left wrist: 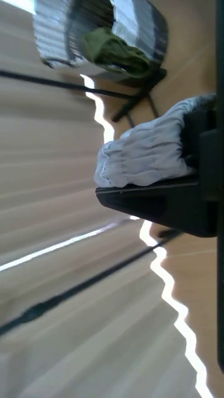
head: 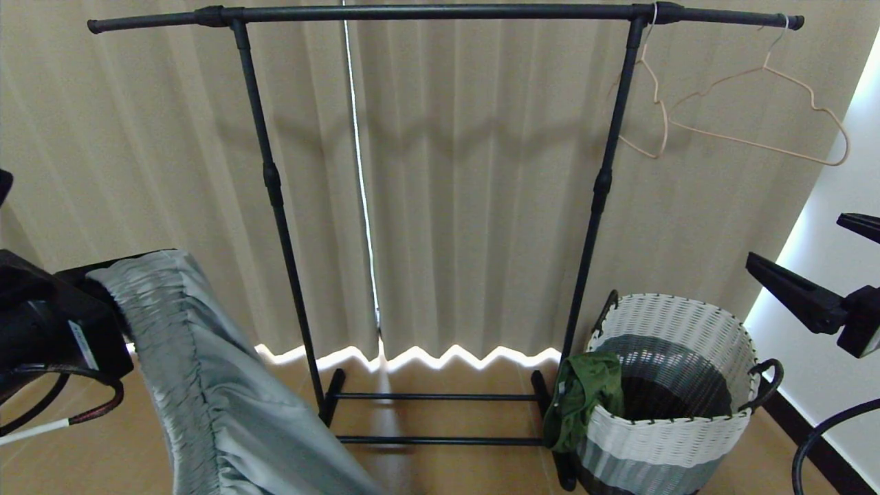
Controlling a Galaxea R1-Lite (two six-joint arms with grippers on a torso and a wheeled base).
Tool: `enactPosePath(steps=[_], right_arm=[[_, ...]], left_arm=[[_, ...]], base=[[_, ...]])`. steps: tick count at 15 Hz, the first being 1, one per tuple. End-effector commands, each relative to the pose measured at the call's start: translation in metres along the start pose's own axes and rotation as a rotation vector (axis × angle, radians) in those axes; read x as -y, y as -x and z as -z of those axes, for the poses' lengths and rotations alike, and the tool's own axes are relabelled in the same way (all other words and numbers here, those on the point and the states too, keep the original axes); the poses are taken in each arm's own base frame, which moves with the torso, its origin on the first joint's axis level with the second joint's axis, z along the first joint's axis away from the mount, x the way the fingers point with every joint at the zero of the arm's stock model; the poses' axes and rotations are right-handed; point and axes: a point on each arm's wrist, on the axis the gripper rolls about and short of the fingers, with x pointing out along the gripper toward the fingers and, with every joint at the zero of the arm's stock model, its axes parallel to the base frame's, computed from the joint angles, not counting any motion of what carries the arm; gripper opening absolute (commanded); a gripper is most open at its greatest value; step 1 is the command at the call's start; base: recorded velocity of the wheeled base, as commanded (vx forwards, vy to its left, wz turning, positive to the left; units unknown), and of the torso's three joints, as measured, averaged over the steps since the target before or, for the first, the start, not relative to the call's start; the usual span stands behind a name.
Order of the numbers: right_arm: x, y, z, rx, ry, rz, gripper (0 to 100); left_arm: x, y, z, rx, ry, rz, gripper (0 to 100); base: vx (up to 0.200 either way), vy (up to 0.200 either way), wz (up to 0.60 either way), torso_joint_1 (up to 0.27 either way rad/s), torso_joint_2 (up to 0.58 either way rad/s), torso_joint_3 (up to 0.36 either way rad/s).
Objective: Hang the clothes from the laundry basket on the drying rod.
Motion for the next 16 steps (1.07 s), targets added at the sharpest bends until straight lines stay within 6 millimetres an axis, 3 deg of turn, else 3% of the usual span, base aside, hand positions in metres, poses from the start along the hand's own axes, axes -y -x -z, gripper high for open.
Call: enactPosePath(steps=[1, 8, 11, 16], right_arm=[[0.006, 0.002, 0.000, 0.000, 0.000, 0.037, 100], [0.008, 0.004, 0.008, -0.031, -0.004, 0.052, 100], [0.011, 0.009, 0.010, -0.032, -0.001, 0.083, 100], [0.013, 0.008, 0.015, -0.064, -0.003, 0.096, 100]], left_arm=[[0.001, 0.005, 0.006, 0.015, -0.001, 0.011, 0], [-0.005, 0.007, 0.034, -0.085, 0.012, -0.046, 0], [-0.002, 0.008, 0.031, -0.046, 0.021, 0.082, 0], [-0.002, 0.008, 0.032, -0.041, 0.018, 0.098, 0]], base=[[0.000, 0.000, 0.00, 0.000, 0.00, 0.000], [0.000, 0.000, 0.00, 0.000, 0.00, 0.000], [0.000, 0.000, 0.00, 0.000, 0.00, 0.000], [0.000, 0.000, 0.00, 0.020, -0.06, -0.027]])
